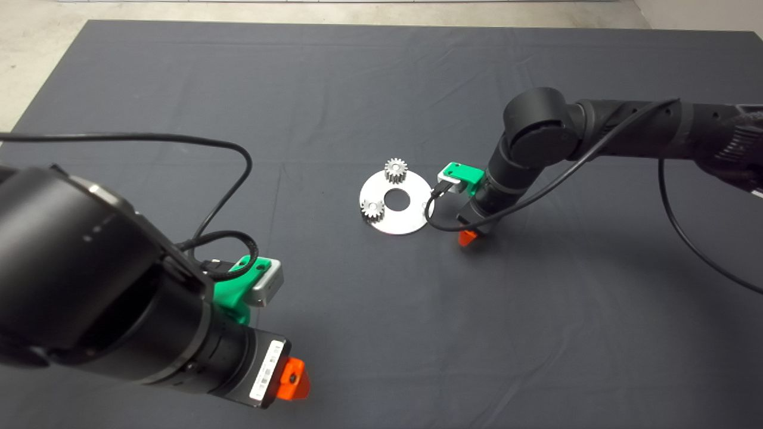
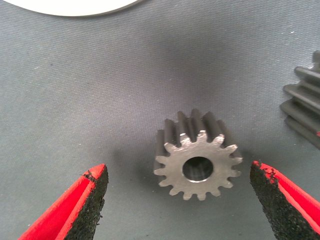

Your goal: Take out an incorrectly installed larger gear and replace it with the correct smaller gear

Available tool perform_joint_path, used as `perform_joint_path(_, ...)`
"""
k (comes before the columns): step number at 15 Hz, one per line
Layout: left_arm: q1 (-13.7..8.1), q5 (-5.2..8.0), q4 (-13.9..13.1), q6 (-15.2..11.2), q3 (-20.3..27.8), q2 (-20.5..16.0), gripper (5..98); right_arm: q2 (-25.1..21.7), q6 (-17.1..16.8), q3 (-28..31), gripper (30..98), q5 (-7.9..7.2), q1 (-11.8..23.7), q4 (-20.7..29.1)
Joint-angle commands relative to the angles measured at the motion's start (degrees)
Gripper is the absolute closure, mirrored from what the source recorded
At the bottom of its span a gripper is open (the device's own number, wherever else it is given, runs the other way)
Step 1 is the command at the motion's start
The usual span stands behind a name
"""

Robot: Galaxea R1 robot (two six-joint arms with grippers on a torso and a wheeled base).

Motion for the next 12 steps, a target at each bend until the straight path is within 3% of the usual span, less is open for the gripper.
perform_joint_path(1, -0.67, -0.08, -1.10, -0.25, 0.98, -0.15, 5.4, -0.78, 0.11, -1.87, 53.4, -6.68, 0.16, -2.80)
perform_joint_path(5, -0.67, -0.08, -1.10, -0.25, 0.98, -0.15, 5.4, -1.04, 0.37, -1.95, 53.5, -6.68, 0.07, -2.80)
perform_joint_path(10, -0.67, -0.08, -1.10, -0.25, 0.98, -0.24, 5.4, -1.04, 0.55, -1.43, 62.9, -6.68, 0.15, -2.80)
perform_joint_path(12, -0.67, -0.08, -1.10, -0.25, 0.98, -0.24, 5.4, -1.04, 0.55, -1.42, 63.2, -6.65, 0.16, -2.80)
